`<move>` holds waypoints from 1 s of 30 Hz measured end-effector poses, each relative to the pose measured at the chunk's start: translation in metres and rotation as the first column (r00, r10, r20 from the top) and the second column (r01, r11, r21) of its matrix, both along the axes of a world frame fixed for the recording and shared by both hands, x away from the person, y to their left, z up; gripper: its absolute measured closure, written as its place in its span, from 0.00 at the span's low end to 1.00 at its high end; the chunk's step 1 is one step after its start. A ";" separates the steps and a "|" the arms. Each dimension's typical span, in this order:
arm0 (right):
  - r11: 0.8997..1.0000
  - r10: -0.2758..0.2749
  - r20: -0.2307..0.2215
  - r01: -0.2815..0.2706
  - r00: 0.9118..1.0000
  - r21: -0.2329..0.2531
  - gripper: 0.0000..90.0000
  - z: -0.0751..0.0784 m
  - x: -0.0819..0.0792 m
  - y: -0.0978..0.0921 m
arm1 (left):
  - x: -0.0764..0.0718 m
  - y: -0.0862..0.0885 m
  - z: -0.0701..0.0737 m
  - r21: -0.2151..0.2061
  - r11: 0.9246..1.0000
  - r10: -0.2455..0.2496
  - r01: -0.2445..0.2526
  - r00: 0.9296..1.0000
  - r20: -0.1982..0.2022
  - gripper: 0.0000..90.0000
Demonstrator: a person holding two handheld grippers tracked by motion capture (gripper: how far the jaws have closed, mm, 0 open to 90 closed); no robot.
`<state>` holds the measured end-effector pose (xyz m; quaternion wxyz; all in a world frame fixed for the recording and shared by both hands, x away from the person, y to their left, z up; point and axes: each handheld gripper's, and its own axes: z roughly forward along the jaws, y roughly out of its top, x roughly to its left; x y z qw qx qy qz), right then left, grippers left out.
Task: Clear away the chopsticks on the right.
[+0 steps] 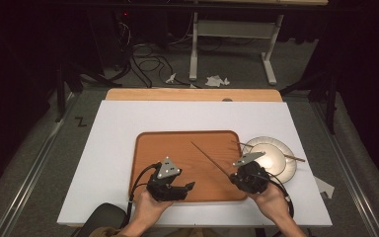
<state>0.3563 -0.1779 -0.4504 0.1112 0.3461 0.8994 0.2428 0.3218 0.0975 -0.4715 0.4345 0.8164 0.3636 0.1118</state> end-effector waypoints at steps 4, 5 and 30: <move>1.000 -0.023 0.002 0.023 1.000 -0.019 0.94 -0.007 0.005 0.007 | 0.000 -0.001 0.000 0.002 1.000 0.000 0.000 1.000 0.000 0.41; 0.999 -0.026 -0.001 0.026 1.000 -0.021 0.94 -0.010 0.007 0.009 | 0.000 -0.001 0.000 0.004 1.000 -0.001 0.001 1.000 0.000 0.41; 0.985 -0.150 0.005 0.150 0.989 -0.090 0.89 -0.035 0.028 0.005 | -0.004 0.002 0.000 0.010 1.000 0.012 -0.012 1.000 0.001 0.41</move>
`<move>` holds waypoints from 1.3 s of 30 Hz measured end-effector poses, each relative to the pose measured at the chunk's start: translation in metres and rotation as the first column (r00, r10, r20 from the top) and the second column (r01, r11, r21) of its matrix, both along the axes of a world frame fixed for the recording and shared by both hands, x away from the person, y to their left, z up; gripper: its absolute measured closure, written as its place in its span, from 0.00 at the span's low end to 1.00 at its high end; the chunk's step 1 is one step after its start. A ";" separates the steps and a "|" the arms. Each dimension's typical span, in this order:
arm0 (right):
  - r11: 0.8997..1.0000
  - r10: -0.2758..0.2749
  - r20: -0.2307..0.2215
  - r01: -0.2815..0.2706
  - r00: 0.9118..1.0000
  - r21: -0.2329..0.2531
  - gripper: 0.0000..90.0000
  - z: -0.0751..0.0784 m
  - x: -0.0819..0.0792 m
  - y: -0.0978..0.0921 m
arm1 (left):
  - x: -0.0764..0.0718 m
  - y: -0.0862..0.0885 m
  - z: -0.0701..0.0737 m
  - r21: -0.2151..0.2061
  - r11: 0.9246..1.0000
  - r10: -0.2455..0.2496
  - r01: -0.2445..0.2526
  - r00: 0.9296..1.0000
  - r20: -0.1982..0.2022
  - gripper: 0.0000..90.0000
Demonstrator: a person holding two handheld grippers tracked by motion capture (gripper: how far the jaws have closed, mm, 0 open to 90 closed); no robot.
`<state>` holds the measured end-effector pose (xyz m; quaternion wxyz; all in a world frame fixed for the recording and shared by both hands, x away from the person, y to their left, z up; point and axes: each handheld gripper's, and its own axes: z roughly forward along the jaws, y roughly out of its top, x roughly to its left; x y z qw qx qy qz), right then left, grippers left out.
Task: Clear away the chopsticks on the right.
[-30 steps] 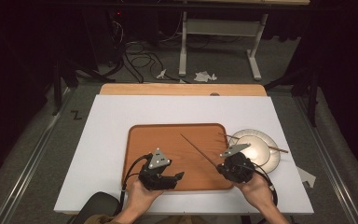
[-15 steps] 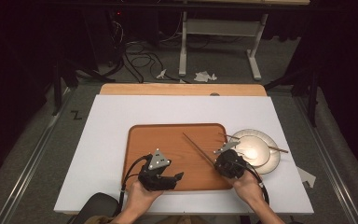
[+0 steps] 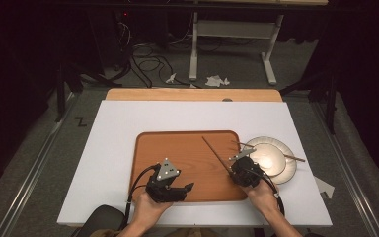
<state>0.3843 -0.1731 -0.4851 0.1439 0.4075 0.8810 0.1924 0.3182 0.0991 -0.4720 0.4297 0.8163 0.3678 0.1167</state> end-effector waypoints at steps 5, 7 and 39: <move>1.000 0.003 0.004 -0.003 1.000 0.002 0.86 0.000 0.000 0.000 | 0.000 0.000 0.000 0.000 1.000 0.001 -0.001 1.000 -0.001 0.41; 1.000 0.007 0.001 -0.007 1.000 0.007 0.84 0.000 0.000 -0.001 | 0.000 0.000 0.000 0.000 1.000 0.001 -0.001 1.000 -0.002 0.41; 0.970 0.175 0.110 -0.191 0.978 0.152 0.66 0.042 -0.036 -0.006 | 0.000 0.001 0.000 -0.002 1.000 0.008 -0.008 1.000 0.000 0.41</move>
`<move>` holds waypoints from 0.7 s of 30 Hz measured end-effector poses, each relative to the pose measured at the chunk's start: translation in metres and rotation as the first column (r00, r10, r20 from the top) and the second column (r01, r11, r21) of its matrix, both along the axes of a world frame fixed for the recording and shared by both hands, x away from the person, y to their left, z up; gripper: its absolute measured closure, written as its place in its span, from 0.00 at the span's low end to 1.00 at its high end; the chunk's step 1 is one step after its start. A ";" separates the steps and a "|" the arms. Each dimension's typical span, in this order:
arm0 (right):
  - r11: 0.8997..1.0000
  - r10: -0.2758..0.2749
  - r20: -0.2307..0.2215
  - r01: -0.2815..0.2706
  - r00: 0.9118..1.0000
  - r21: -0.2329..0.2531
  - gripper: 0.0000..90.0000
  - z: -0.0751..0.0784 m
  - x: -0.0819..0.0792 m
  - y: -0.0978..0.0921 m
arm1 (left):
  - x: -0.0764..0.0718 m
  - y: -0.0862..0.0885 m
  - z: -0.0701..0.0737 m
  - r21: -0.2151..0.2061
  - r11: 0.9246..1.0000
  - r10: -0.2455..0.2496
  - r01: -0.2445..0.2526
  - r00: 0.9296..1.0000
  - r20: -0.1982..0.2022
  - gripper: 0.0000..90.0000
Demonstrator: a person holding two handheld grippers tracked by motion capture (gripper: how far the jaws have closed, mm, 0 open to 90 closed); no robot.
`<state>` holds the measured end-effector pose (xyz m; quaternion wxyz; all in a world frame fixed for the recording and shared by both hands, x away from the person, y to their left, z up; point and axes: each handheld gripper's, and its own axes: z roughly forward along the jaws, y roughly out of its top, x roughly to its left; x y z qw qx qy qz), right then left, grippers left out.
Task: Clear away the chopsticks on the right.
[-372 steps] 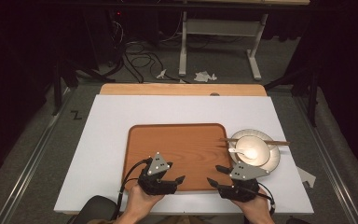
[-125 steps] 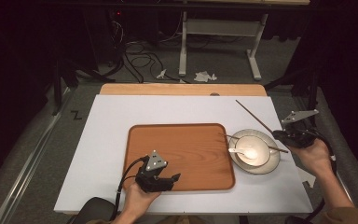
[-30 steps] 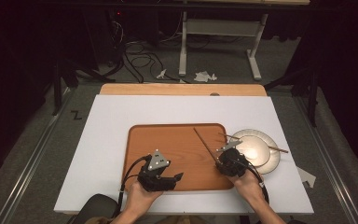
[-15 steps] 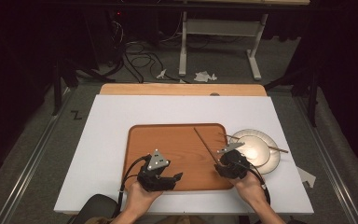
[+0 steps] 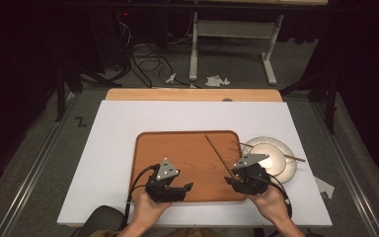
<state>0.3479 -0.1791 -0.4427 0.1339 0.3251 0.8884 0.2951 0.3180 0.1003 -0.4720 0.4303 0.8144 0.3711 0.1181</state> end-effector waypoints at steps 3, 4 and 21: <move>0.999 0.031 0.023 -0.031 0.999 0.024 0.63 0.004 -0.003 -0.001 | 0.000 0.000 0.000 0.000 1.000 0.000 0.000 1.000 -0.001 0.41; 0.998 0.048 0.038 -0.049 0.998 0.029 0.63 0.006 -0.005 -0.001 | 0.000 0.000 0.000 0.000 1.000 0.000 0.000 1.000 -0.001 0.41; 0.989 0.005 0.143 -0.026 0.990 0.148 0.63 0.047 -0.005 -0.043 | 0.001 0.001 0.000 0.002 1.000 0.004 -0.004 1.000 -0.002 0.41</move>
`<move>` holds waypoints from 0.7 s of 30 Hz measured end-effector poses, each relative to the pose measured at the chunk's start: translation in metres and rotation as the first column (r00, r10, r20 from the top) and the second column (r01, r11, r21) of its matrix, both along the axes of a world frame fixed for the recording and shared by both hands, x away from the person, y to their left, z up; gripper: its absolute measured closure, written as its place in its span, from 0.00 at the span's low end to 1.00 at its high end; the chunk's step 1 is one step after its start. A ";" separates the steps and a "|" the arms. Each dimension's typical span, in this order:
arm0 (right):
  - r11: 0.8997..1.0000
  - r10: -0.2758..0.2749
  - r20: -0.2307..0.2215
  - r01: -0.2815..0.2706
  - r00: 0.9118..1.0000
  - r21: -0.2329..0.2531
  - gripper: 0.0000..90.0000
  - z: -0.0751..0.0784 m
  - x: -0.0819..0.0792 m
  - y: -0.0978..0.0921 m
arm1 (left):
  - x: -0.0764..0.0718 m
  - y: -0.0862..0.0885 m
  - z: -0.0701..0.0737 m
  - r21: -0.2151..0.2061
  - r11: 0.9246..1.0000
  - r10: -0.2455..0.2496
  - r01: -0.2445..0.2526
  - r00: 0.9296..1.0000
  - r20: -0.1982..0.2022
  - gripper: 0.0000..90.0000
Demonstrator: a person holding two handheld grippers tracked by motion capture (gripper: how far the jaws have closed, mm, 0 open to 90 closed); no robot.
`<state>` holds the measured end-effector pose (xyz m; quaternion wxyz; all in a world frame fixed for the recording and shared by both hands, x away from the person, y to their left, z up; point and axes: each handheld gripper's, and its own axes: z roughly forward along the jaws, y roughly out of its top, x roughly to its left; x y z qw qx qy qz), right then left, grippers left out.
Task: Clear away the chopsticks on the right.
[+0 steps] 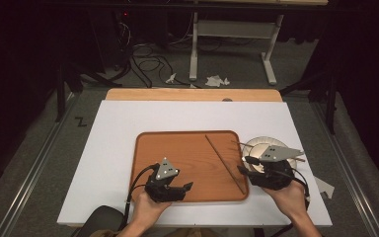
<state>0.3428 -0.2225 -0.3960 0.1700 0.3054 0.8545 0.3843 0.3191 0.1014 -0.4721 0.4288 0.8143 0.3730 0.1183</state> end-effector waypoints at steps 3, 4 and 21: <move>1.000 -0.029 0.014 0.029 0.999 0.000 0.64 0.006 0.002 -0.009 | 0.001 0.000 0.000 -0.002 1.000 0.001 -0.001 1.000 -0.002 0.41; 0.999 -0.039 0.018 0.039 0.999 0.000 0.65 0.008 0.003 -0.014 | 0.001 0.001 0.000 -0.003 1.000 0.002 -0.002 1.000 -0.003 0.41; 0.958 -0.273 -0.011 0.271 0.962 -0.090 0.73 0.004 0.053 -0.112 | 0.001 0.001 0.000 -0.002 1.000 0.004 -0.004 1.000 -0.008 0.40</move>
